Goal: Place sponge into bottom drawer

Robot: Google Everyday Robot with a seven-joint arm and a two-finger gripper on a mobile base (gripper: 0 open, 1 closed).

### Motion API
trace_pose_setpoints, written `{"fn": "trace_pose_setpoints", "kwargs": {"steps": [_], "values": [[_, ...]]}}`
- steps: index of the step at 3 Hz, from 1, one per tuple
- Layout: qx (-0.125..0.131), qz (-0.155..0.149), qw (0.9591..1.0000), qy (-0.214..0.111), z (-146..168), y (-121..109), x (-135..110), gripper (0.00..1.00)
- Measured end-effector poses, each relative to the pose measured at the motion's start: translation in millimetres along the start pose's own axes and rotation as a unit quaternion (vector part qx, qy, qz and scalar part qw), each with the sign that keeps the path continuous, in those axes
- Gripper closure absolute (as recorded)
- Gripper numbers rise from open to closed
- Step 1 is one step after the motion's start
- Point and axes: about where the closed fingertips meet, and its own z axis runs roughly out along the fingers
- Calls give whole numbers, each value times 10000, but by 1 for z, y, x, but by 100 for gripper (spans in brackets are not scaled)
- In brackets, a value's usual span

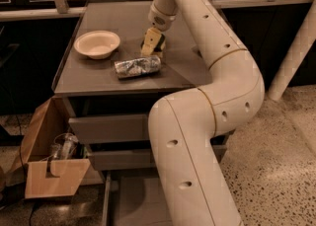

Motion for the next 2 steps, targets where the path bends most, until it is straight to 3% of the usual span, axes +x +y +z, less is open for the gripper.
{"fn": "trace_pose_setpoints", "kwargs": {"steps": [1,2], "values": [[-26,104,9999,97,14,-2,7,0],[-27,108,9999,100,15,-2,7,17]]}}
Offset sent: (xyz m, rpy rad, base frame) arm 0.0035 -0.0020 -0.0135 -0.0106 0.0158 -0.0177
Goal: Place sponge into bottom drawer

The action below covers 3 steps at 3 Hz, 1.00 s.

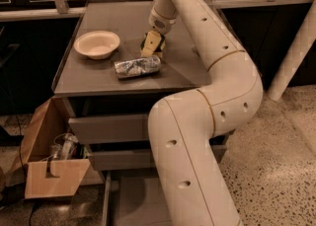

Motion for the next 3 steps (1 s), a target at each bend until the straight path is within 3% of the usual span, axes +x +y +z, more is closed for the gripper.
{"fn": "trace_pose_setpoints", "kwargs": {"steps": [2,3], "values": [[0,0,10000,0,0,0,0,64],[2,0,10000,-1,-9,2,-3,95]]}}
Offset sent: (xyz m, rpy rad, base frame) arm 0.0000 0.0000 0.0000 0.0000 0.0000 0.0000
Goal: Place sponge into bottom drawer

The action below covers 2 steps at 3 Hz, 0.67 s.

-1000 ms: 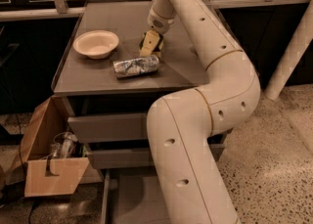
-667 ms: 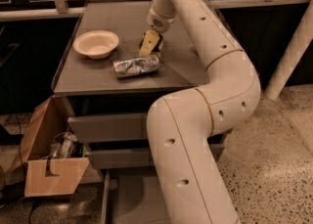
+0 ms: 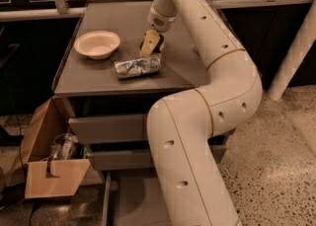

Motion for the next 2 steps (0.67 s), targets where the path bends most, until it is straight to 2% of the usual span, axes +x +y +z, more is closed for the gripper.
{"fn": "trace_pose_setpoints", "kwargs": {"steps": [1,2], "values": [[-1,-1,10000,-2,-3,2,-1,100],[-90,-53,9998,-181,-14,9,-9,100]]}}
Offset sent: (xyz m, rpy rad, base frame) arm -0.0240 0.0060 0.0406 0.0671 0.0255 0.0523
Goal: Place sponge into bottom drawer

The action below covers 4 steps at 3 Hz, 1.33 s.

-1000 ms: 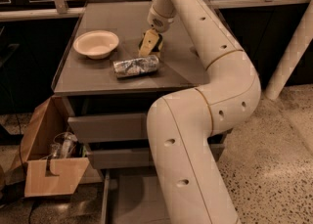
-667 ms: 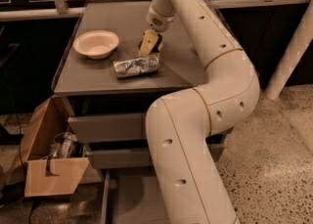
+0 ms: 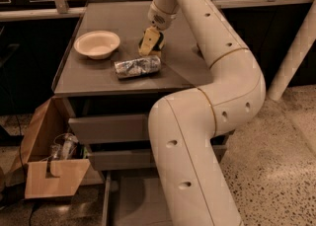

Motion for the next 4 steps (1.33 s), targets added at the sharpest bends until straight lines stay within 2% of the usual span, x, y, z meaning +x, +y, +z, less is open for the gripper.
{"fn": "trace_pose_setpoints", "kwargs": {"steps": [2,3,4], "values": [[24,-129,9998,-158,-32,8,-8,100],[241,-228,9985,-436,-61,6,-22,100],[282,-209,9983,-462,-67,4,-21,100]]}}
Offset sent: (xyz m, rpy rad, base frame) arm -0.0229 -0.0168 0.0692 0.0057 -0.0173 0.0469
